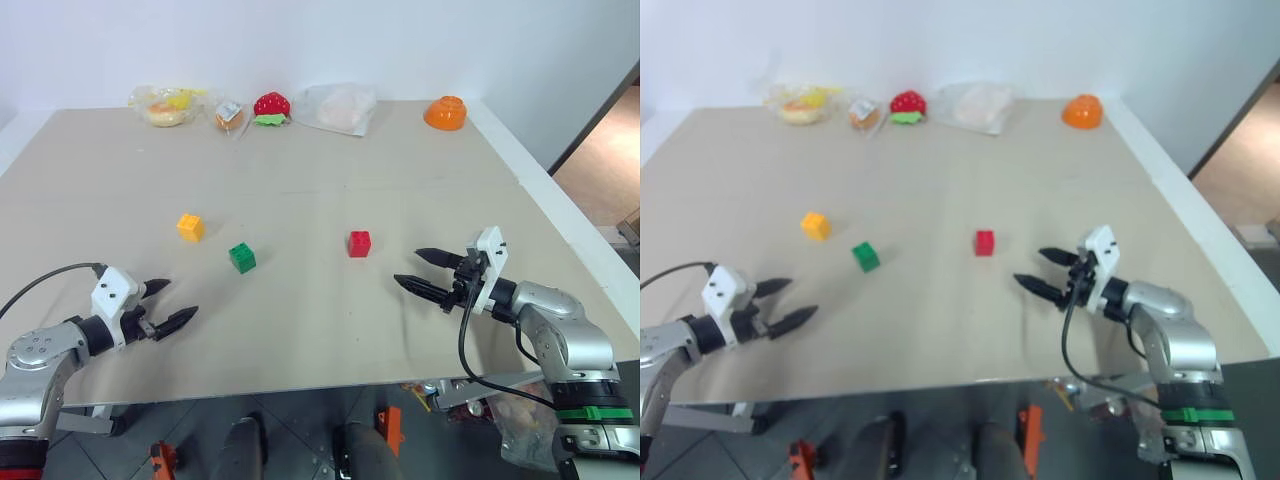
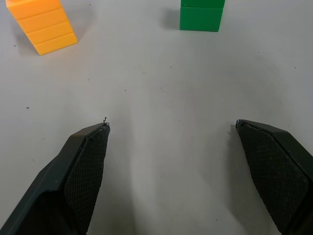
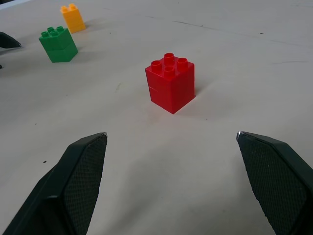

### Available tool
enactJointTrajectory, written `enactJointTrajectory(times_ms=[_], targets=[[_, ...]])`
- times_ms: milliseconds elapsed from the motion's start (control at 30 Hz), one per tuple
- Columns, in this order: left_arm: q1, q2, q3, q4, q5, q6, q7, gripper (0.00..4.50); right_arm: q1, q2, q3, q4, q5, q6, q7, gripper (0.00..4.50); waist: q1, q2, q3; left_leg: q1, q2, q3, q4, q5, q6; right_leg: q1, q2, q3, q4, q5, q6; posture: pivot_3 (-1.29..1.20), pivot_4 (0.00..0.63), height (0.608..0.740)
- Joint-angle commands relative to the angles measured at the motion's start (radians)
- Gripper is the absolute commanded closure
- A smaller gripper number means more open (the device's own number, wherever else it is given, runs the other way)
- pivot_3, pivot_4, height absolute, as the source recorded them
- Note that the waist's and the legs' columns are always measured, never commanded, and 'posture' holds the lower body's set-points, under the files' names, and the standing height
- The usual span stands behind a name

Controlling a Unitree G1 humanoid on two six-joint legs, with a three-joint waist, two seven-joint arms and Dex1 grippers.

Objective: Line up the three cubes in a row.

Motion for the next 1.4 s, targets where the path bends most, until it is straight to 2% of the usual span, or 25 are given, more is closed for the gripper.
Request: enactJointTrajectory(times_ms=[33,233,367,500,800,1167,1233,1400], targets=[[-0.015,0.003,0.033,-0.036,-0.06,0.005,-0.036,0.21,-0.024,-0.007,0.005,0.011,-0.017,-0.032,0.026,0.09,0.0,0.0,0.0,0.0,0.0,0.0,0.0,0.0,0.0,0.0,0.0,0.0,0.0,0.0,0.0,0.0,0.15,0.74],[-0.115,0.027,-0.006,-0.132,-0.214,0.094,-0.193,0.21,-0.156,-0.008,0.107,0.21,-0.137,-0.143,0.116,0.09,-0.001,0.0,0.0,0.0,0.001,0.001,0.002,0.0,0.0,0.0,0.0,0.0,0.0,0.0,0.0,0.0,0.15,0.74],[-0.172,0.034,-0.066,-0.172,-0.204,0.103,-0.246,0.21,-0.269,0.006,0.168,0.37,-0.218,-0.251,0.158,0.09,-0.002,0.0,0.0,0.0,0.001,0.003,0.004,0.001,0.001,0.0,0.001,0.004,0.0,0.002,0.002,0.0,0.15,0.74],[-0.265,0.021,-0.18,-0.226,-0.188,0.112,-0.312,0.21,-0.461,0.051,0.234,0.622,-0.329,-0.388,0.171,0.09,-0.004,-0.001,0.0,0.0,0.001,0.006,0.005,0.001,0.002,-0.001,0.005,0.011,0.0,0.004,0.004,0.0,0.15,0.74],[-0.318,-0.018,-0.229,-0.202,-0.166,0.1,-0.309,0.21,-0.639,0.15,0.246,0.915,-0.404,-0.524,0.203,0.09,-0.004,-0.001,0.0,0.0,0.003,0.005,0.004,0.001,0.002,-0.001,0.011,0.018,0.001,0.005,0.006,0.0,0.15,0.74],[-0.282,-0.017,-0.2,-0.198,-0.168,0.105,-0.273,0.21,-0.742,0.217,0.23,1.083,-0.446,-0.583,0.19,0.09,-0.006,-0.001,0.0,0.001,0.003,0.006,0.005,0.001,0.003,-0.001,0.013,0.022,0.002,0.007,0.004,0.0,0.15,0.74],[-0.27,-0.017,-0.191,-0.195,-0.17,0.105,-0.263,0.0,-0.747,0.224,0.23,1.093,-0.449,-0.586,0.197,0.63,-0.006,-0.001,0.0,0.001,0.004,0.006,0.005,0.001,0.003,-0.001,0.014,0.023,0.003,0.007,0.004,0.0,0.15,0.74],[-0.237,-0.017,-0.171,-0.195,-0.169,0.097,-0.241,0.0,-0.751,0.234,0.219,1.106,-0.442,-0.582,0.223,2.3,-0.005,-0.001,0.0,0.001,0.005,0.006,0.005,0.001,0.003,-0.001,0.015,0.023,0.003,0.007,0.004,0.0,0.15,0.74]])
